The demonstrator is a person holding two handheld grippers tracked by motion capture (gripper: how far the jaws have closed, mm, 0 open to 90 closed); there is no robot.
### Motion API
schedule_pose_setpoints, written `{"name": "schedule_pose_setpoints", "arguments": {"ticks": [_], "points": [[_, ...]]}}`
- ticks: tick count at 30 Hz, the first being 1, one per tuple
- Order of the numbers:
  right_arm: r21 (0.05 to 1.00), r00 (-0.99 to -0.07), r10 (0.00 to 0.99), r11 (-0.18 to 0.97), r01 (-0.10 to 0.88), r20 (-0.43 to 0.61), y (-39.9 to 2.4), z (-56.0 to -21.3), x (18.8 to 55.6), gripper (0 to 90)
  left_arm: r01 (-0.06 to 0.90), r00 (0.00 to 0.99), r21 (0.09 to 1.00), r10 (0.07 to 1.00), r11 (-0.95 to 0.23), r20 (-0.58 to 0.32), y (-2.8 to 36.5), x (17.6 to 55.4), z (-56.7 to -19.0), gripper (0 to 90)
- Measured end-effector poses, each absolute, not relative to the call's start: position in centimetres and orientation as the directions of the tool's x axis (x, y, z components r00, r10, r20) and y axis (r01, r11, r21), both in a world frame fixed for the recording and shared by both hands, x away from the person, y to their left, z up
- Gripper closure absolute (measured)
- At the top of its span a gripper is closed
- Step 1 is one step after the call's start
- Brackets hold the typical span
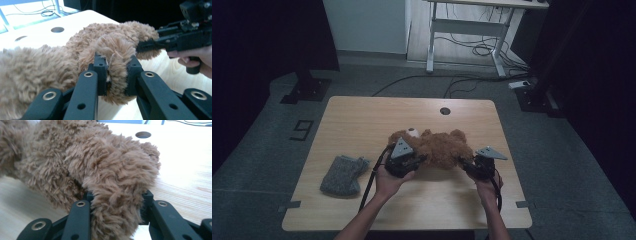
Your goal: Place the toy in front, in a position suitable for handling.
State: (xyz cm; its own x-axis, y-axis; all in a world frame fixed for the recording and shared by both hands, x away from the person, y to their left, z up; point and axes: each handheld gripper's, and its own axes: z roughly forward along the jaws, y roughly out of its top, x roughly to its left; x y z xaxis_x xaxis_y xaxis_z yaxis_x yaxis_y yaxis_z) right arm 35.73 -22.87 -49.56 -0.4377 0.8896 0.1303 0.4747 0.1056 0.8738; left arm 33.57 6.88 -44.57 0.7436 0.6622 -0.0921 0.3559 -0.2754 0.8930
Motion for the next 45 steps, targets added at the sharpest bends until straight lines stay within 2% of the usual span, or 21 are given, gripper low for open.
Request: {"name": "schedule_pose_setpoints", "arguments": {"ticks": [7,18,19,25,28,34,45], "points": [[0.865,-0.465,0.877,0.137,0.483,0.121,-22.4,-50.3,35.3,64.2,0.375,0.734,0.881,0.673,-0.289,-0.091,7.6,32.8,-46.3,75.0],[0.871,-0.442,0.885,0.096,0.481,0.147,-22.5,-51.7,35.4,61.4,0.43,0.723,0.847,0.681,-0.311,-0.116,7.4,33.3,-48.3,71.9],[0.871,-0.442,0.885,0.096,0.481,0.147,-22.5,-51.7,35.4,61.4,0.43,0.723,0.847,0.681,-0.311,-0.116,7.4,33.3,-48.3,69.9],[0.882,-0.482,0.863,0.103,0.46,0.15,-23.0,-51.8,35.5,57.3,0.414,0.697,0.862,0.711,-0.293,-0.093,9.3,31.3,-47.4,45.0],[0.883,-0.49,0.849,0.062,0.464,0.198,-23.3,-52.0,35.4,54.4,0.425,0.688,0.858,0.719,-0.289,-0.099,11.0,30.6,-47.0,37.0],[0.881,-0.494,0.835,0.021,0.472,0.244,-23.6,-52.1,35.2,50.7,0.457,0.647,0.856,0.751,-0.243,-0.133,14.9,29.3,-46.8,32.2],[0.877,-0.494,0.827,0.002,0.48,0.268,-23.7,-51.9,34.8,49.7,0.499,0.555,0.843,0.822,-0.203,-0.13,19.5,28.4,-48.2,31.5]]}}
